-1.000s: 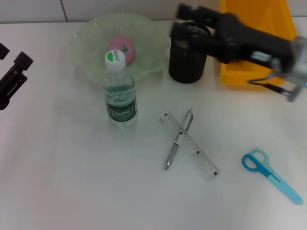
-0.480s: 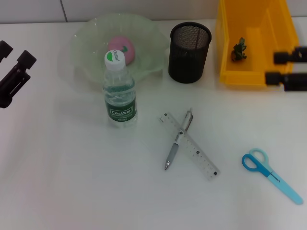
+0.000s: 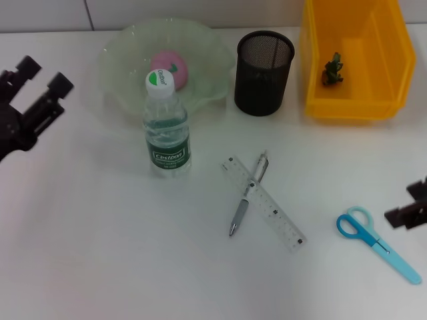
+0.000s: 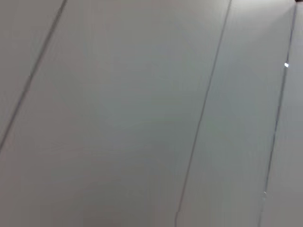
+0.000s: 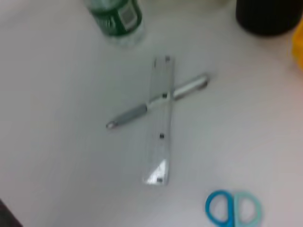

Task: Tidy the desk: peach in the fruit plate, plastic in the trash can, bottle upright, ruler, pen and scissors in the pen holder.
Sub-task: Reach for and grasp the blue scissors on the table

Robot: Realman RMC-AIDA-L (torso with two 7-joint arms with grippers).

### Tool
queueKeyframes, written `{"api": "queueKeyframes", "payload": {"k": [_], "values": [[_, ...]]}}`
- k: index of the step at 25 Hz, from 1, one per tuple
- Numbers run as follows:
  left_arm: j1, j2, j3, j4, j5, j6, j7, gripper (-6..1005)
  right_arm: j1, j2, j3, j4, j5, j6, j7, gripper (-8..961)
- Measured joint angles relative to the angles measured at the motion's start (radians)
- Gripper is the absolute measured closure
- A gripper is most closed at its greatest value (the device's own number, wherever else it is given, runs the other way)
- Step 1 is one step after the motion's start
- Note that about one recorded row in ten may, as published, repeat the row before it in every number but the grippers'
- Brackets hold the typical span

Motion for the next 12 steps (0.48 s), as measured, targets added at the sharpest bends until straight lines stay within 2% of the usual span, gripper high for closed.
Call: {"api": "queueKeyframes", "payload": {"k": [5,7,8,9,10,12], "values": [[0.008,0.015,0.133,0.052,0.002,0.006,-0.001,282,-0.013,-0.001,-0.075,0.1,-0.012,0.058,0.027,277],[0.008,0.015,0.133,0.052,0.002,0.006,-0.001,282,-0.014,-0.003,-0.082,0.138,-0.013,0.077,0.029,277],[0.022,0.039,0.238,0.105,0.002,0.042,-0.006,283,-0.014,-0.003,-0.082,0.138,-0.013,0.077,0.029,277],[0.028,0.054,0.3,0.136,0.007,0.07,-0.006,283,-0.013,-0.004,-0.084,0.155,-0.015,0.083,0.03,276],[0.031,0.064,0.342,0.16,0.021,0.09,-0.006,283,-0.01,-0.004,-0.086,0.176,-0.031,0.091,0.032,276],[0.026,0.073,0.373,0.191,0.077,0.108,-0.011,283,-0.008,-0.004,-0.089,0.182,-0.042,0.094,0.032,276]]}}
